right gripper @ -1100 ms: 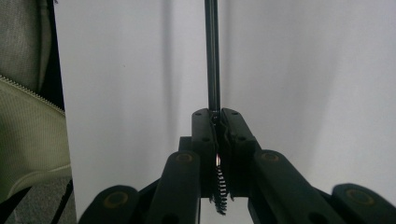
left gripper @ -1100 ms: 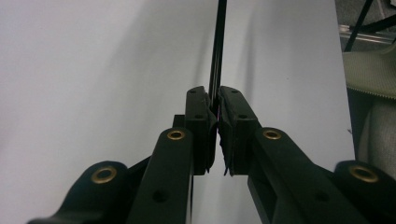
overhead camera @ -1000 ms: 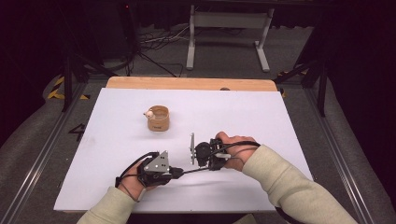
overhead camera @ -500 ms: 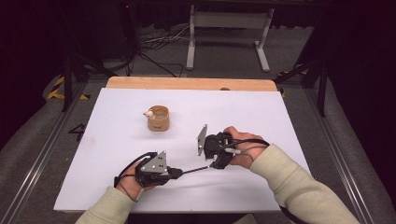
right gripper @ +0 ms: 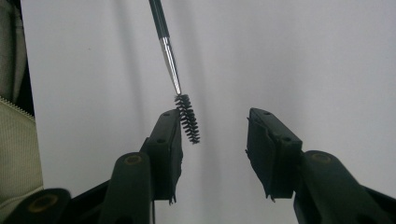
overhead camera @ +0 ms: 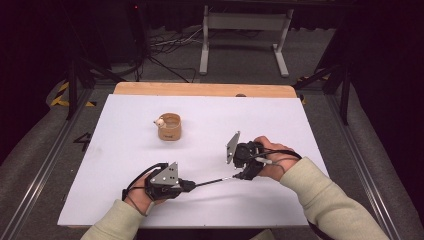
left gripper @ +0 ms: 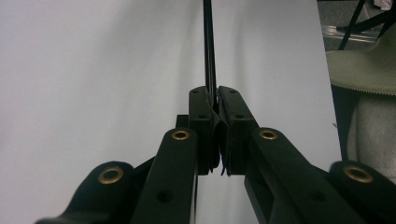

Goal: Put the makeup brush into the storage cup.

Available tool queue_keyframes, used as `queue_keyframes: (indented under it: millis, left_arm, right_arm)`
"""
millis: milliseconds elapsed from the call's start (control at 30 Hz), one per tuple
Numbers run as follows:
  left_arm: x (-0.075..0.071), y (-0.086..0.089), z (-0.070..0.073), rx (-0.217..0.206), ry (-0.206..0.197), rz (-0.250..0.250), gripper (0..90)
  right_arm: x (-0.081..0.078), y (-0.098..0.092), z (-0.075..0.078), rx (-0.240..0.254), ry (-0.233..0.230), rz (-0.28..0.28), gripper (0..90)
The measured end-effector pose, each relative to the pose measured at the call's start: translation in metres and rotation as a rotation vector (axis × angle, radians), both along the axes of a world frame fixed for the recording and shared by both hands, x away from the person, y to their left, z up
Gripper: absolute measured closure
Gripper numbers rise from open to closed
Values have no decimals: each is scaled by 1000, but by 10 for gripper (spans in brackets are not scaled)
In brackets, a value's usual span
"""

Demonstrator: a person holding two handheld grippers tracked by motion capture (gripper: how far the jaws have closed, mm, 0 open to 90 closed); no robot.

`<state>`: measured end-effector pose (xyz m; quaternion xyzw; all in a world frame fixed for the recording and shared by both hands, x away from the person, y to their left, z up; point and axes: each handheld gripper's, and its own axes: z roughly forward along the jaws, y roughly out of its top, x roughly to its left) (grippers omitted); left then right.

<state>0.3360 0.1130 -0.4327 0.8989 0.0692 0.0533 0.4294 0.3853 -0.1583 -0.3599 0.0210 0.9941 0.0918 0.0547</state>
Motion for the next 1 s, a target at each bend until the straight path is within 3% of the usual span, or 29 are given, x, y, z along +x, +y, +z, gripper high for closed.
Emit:
queue_keyframes:
  millis: [300,500,1000]
  left_arm:
    - [0,2,1,-8,-3,-5,851]
    - [0,2,0,-6,2,0,850]
    - [4,3,-3,0,18,12,831]
  right_arm:
    - [-2,-1,-13,-7,31,19,628]
    - [-5,-1,-14,3,33,55,828]
    - [-11,1,-9,-25,29,57,900]
